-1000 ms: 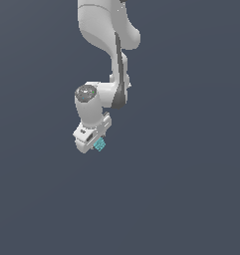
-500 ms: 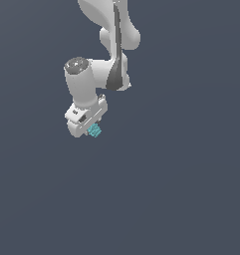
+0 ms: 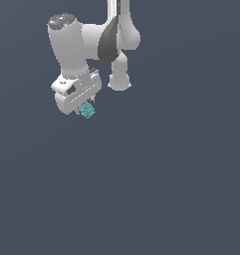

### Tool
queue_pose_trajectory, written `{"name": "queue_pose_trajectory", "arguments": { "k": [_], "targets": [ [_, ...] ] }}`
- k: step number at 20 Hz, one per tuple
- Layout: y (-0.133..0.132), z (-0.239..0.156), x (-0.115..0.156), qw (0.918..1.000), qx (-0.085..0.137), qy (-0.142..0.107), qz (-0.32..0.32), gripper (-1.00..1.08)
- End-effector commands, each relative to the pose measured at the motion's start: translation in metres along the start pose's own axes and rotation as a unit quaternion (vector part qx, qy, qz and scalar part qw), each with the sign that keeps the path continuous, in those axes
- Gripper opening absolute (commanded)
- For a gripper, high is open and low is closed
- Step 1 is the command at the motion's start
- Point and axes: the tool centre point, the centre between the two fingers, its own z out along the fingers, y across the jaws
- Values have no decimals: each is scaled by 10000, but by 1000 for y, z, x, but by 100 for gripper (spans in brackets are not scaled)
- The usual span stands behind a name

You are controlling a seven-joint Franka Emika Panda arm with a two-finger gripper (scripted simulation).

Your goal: Pick up the object and move it to a goal position.

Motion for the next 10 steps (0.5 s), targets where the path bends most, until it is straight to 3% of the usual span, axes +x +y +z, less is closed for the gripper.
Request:
{"name": "queue_pose_trajectory", "arguments": {
  "k": [1, 10],
  "targets": [
    [-5, -21, -9, 10000, 5, 2, -2, -100],
    [-13, -75, -30, 10000, 7, 2, 0, -100]
  ]
}}
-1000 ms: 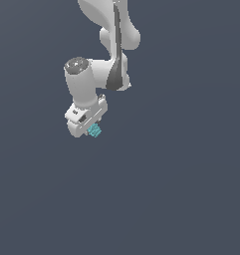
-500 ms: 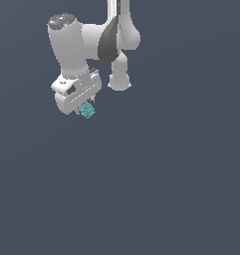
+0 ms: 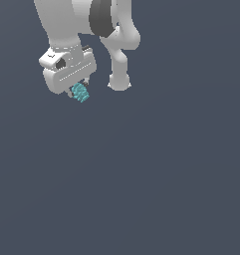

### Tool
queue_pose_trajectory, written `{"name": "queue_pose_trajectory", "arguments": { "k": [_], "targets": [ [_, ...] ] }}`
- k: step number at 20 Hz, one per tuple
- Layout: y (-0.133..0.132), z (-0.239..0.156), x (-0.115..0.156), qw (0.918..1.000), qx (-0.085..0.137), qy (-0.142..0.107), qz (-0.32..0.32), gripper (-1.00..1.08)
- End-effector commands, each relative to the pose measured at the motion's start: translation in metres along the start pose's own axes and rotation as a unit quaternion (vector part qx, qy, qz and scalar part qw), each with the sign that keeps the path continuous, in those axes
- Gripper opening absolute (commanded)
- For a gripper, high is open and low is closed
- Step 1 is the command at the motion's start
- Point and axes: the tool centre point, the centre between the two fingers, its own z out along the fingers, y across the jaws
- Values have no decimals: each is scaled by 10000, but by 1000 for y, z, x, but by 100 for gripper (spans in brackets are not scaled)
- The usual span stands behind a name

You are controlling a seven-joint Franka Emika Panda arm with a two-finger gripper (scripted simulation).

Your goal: Pick up the object and move it to a goal position.

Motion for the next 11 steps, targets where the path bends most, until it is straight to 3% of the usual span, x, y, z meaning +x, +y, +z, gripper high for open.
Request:
{"name": "queue_pose_trajectory", "arguments": {
  "k": [1, 11],
  "targets": [
    [-2, -10, -4, 10000, 6, -2, -1, -100],
    [-2, -17, -7, 10000, 5, -10, 1, -100]
  ]
}}
